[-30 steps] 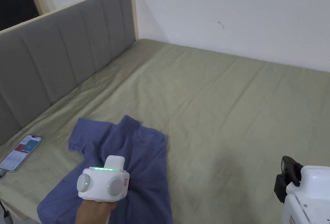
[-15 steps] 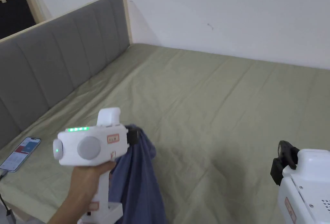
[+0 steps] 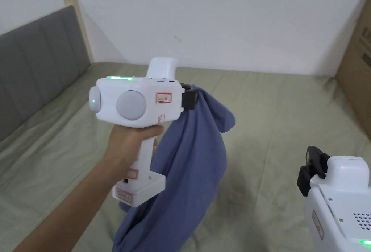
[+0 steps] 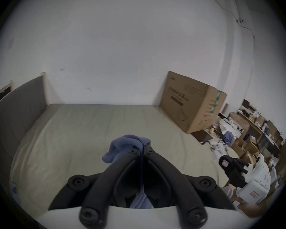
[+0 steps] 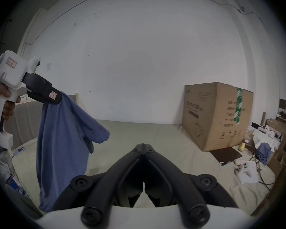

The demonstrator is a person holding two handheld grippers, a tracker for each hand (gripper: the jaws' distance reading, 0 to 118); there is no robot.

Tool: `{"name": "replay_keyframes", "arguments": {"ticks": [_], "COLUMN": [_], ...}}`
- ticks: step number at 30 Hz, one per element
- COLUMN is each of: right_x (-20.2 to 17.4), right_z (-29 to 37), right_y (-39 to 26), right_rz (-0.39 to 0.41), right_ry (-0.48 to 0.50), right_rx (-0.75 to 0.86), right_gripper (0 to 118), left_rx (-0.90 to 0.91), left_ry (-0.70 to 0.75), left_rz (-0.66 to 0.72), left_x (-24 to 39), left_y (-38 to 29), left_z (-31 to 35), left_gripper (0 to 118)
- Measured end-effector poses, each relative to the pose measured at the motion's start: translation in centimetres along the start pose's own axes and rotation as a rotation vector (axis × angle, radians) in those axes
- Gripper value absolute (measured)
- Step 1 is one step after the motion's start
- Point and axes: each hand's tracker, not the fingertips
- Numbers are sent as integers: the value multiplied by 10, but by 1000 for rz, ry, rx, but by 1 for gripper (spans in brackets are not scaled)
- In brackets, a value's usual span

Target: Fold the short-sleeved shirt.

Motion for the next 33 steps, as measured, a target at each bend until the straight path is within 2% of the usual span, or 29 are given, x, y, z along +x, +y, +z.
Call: {"name": "replay_keyframes", "arguments": {"ticks": [5,12,20,25,28,30,31,32,33], "right_x": [32,60,65,60,58,57,56,56,55], "right_z": [11,19,18,14,13,13,13,14,14], "right_y": [-1,-10,-27,-36,-37,-37,-37,-36,-35], "right_rz": [5,-6,-14,-16,-12,-9,-9,-8,-7], "right_ry": [-78,-153,-166,-153,-144,-142,-140,-140,-138], "right_rx": [0,-25,-72,-102,-114,-116,-116,-115,-113], "right_gripper": [0,0,0,0,0,0,0,0,0], "left_rx": [-65,-219,-473,-578,-620,-571,-537,-513,-482], "left_ry": [-118,-236,-176,-81,-46,-47,-52,-53,-49], "left_rz": [-40,-47,-145,-232,-186,-143,-121,-121,-125], "left_x": [44,89,80,73,66,65,65,65,66], "left_y": [-14,-84,-199,-258,-273,-269,-265,-260,-253], "left_z": [-49,-105,-146,-170,-177,-172,-167,-162,-155], "left_gripper": [2,2,2,2,2,4,12,31,58]}}
